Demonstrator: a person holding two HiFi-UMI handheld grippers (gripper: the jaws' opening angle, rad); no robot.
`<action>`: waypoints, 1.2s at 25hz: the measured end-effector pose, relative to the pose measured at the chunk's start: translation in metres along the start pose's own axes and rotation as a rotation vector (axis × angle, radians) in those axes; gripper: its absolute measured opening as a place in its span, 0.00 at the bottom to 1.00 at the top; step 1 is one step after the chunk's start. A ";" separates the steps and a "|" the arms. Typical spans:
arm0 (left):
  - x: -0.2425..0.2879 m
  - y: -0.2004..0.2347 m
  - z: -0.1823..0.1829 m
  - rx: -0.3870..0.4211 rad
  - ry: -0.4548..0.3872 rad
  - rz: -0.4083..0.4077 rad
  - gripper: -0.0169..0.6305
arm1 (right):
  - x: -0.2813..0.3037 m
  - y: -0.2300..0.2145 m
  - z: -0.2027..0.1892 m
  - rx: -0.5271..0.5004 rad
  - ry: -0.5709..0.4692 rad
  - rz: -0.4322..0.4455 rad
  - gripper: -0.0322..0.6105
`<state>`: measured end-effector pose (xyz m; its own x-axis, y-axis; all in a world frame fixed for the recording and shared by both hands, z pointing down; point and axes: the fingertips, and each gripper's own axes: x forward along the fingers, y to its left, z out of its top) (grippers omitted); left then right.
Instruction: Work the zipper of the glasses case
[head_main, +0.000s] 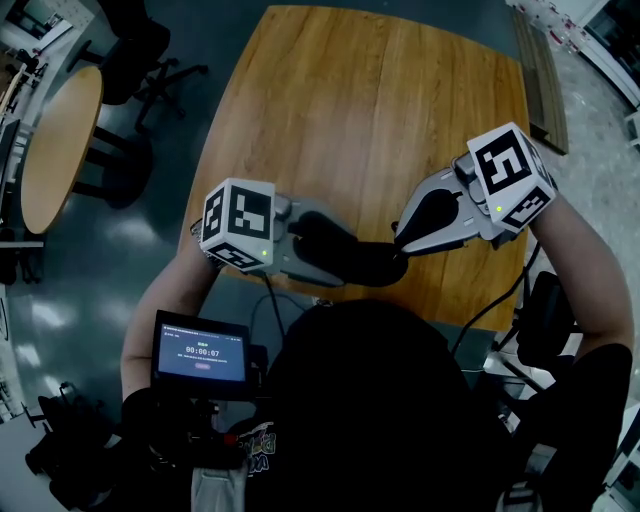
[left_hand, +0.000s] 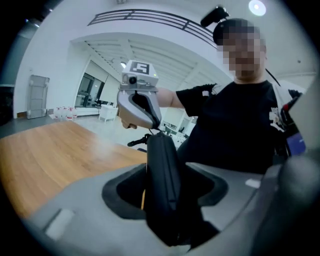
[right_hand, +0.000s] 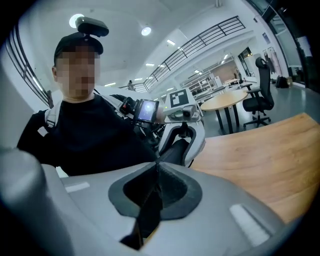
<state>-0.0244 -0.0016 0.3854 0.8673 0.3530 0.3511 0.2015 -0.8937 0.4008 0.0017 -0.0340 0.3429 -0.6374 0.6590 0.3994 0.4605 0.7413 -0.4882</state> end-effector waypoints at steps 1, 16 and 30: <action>-0.002 0.001 0.000 -0.005 -0.019 0.003 0.40 | -0.001 -0.001 0.002 -0.003 -0.018 -0.009 0.08; -0.019 -0.012 0.034 -0.074 -0.273 -0.059 0.39 | -0.004 0.005 0.022 0.077 -0.192 0.036 0.10; -0.028 -0.010 0.032 -0.130 -0.353 -0.062 0.39 | -0.002 0.008 0.020 0.065 -0.208 0.067 0.11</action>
<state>-0.0359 -0.0113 0.3450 0.9633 0.2679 0.0183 0.2189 -0.8230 0.5242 -0.0056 -0.0319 0.3226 -0.7231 0.6614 0.1992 0.4698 0.6822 -0.5602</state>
